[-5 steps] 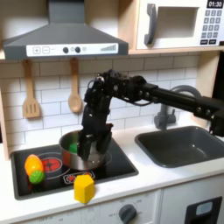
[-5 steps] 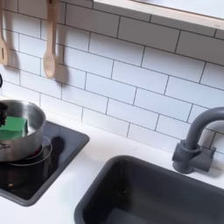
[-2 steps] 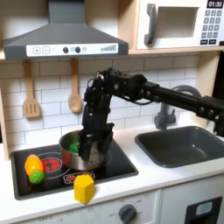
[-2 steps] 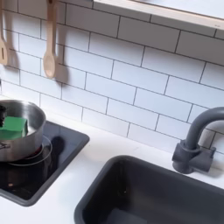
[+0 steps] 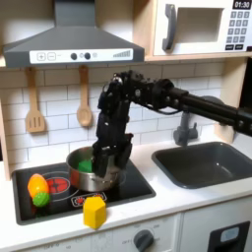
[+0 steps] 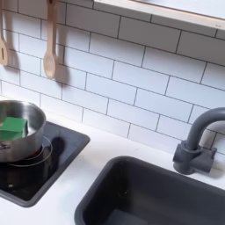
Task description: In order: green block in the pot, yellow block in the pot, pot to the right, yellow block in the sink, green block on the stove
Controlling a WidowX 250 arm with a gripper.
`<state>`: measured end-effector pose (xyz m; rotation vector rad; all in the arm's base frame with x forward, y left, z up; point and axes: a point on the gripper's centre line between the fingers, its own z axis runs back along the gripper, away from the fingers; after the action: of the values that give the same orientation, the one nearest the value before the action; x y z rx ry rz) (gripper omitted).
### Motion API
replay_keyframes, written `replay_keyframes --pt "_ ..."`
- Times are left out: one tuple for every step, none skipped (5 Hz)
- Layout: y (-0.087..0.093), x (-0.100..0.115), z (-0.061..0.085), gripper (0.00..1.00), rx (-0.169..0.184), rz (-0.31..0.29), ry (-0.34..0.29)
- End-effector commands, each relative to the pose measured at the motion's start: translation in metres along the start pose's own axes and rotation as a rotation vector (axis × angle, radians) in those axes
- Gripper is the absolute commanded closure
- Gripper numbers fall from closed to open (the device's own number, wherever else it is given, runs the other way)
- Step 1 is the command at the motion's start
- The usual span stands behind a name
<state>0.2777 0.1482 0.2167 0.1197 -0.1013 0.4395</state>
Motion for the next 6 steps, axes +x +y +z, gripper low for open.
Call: replay_keyframes --pt "0.01 -0.02 0.003 0.0 0.001 0.027 0.015" --pt "0.014 -0.023 0.002 0.0 0.0 0.04 0.024" --pt "0.018 -0.027 -0.004 0.0 -0.006 0.054 0.038" --pt "0.024 -0.025 -0.012 0.0 -0.015 0.081 0.043" --pt "0.026 -0.017 -0.013 0.0 -0.013 0.084 0.023" --pt "0.027 -0.015 -0.021 0.0 -0.012 0.088 0.032"
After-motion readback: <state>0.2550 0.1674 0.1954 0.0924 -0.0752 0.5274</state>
